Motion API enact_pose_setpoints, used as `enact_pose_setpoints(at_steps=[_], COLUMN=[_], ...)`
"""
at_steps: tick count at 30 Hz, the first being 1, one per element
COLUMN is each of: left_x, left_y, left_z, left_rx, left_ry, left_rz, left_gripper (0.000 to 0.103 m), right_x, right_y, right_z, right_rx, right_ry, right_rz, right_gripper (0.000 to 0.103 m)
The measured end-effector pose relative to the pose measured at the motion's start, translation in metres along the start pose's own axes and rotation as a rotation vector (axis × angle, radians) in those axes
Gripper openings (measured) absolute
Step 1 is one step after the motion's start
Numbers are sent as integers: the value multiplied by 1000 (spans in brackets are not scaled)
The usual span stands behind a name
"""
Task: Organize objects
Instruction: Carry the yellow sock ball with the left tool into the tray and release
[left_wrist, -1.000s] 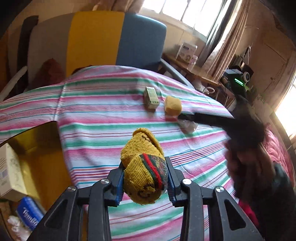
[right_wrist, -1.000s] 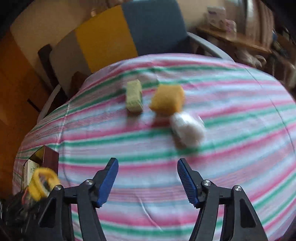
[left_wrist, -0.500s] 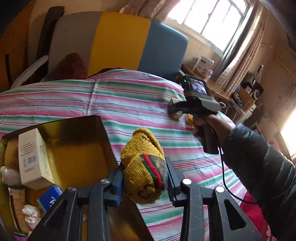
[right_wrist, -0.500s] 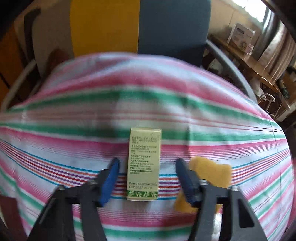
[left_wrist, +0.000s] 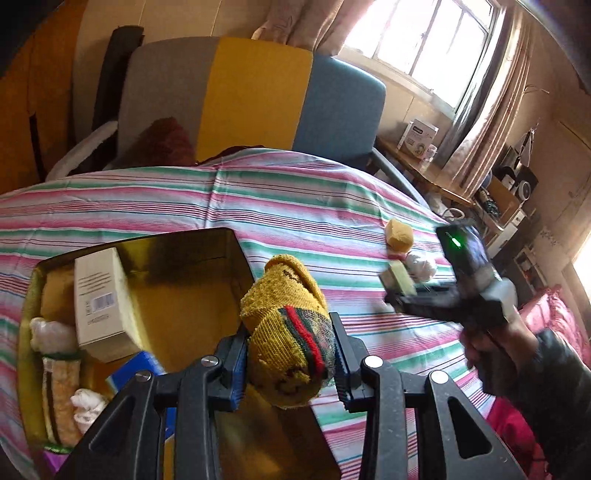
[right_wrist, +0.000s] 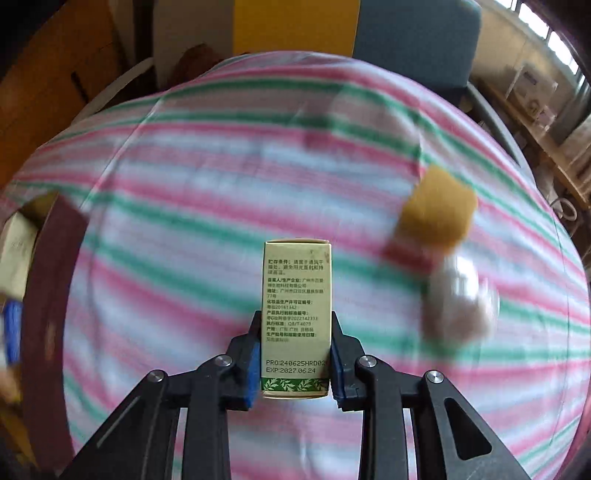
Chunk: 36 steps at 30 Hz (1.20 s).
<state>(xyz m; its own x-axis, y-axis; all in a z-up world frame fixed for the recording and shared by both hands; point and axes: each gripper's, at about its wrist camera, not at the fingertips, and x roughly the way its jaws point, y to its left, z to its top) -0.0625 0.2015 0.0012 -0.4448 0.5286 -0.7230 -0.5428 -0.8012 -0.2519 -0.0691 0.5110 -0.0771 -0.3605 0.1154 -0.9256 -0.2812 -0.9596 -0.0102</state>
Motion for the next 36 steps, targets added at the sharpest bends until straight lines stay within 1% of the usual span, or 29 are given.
enact_pose_setpoints(at_steps=[7,9,13,18,20,29,31,33,36], left_x=[-16,-20,-30,-33,-35,-38,-37,-35,-39], left_y=[4,5,6,7,6,6,8,12,27], left_z=[-14,-18,-28,-37,-41,-52,-55,-57,-59], left_rx=[36,44,49,49,56,54,43,17,-46], left_ry=[-22,-23,-29,-22,-22,-11,0,15,19], left_rz=[101,119,142,163,168,175,167,142,95], left_gripper=[37,37,37,37,37,37,37,37,37], right_x=[-16,-18,-21,-22,-18,-16,-16,-17,-18], right_y=[18,23,26,21,19,24,26,28,27], right_z=[-65,-77,-86,-89,-84,-84,-85,-85,-86], right_rx=[-16,-13,15,31,37,10,-12,-26,-32], right_ry=[9,-20,-48,-57,-55,-61,-66,-70,-69], right_rz=[4,3,18,56,66,39,24,14,15], right_gripper=[30,30,30,30,30,30,30,30,30])
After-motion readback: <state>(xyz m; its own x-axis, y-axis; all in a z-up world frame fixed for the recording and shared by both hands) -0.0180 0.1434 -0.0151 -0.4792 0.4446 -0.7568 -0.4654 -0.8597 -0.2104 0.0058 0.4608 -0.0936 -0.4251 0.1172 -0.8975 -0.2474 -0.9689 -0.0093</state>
